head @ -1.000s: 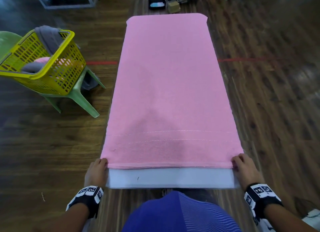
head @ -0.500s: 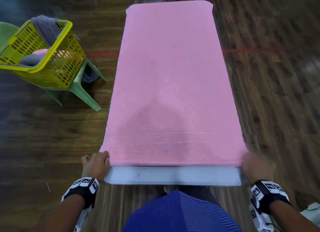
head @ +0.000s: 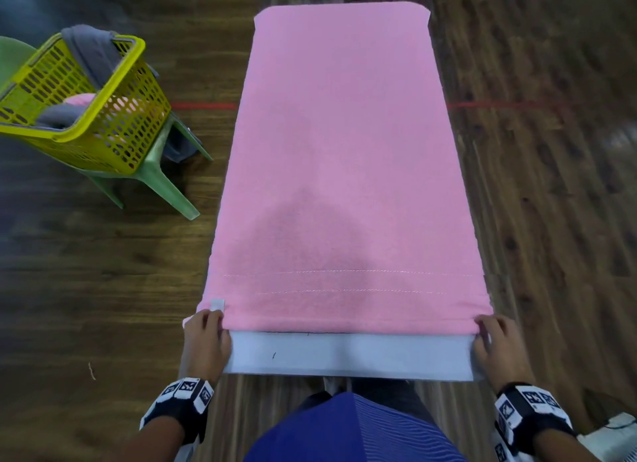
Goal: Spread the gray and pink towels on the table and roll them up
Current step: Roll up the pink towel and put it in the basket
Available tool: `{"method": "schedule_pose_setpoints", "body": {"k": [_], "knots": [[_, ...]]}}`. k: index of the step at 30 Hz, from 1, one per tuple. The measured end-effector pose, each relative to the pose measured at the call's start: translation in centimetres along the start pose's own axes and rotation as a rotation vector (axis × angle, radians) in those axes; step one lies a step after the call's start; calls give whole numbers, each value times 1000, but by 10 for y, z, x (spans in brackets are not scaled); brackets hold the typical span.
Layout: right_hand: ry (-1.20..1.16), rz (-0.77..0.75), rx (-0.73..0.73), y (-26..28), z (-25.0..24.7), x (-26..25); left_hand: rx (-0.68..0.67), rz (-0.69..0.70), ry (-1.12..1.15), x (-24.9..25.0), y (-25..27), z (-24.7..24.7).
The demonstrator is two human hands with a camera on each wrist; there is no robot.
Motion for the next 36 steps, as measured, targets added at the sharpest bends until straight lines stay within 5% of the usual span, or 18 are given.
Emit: {"method": "schedule_pose_setpoints", "body": {"k": [5, 13, 17, 24, 30, 33, 36], "knots": [[10, 190, -78, -16, -3, -6, -34, -59, -36, 3, -10, -6], [344, 47, 37, -27, -13, -12, -190, 54, -400, -6, -28, -18], [272, 71, -7, -40, -14, -15, -117, 3, -336, -3, -41, -18], [108, -147, -68, -21, 3, -21, -91, 180, -65, 10, -28, 5], [154, -98, -21, -38, -6, -21, -130, 121, -96, 5, -42, -8], [341, -11, -137, -58, -13, -35, -241, 103, -141, 16, -61, -14], [340, 23, -137, -72, -16, -41, -208, 58, -156, 17, -76, -14]]}}
Point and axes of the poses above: each hand's wrist, its own y-axis away from the middle knuckle, its own z-axis out of the palm, x = y × z, the point moved 3 cm from there along -y, towards the middle knuckle, and after that the axes turned 6 degrees about z, right-handed, at the moved point
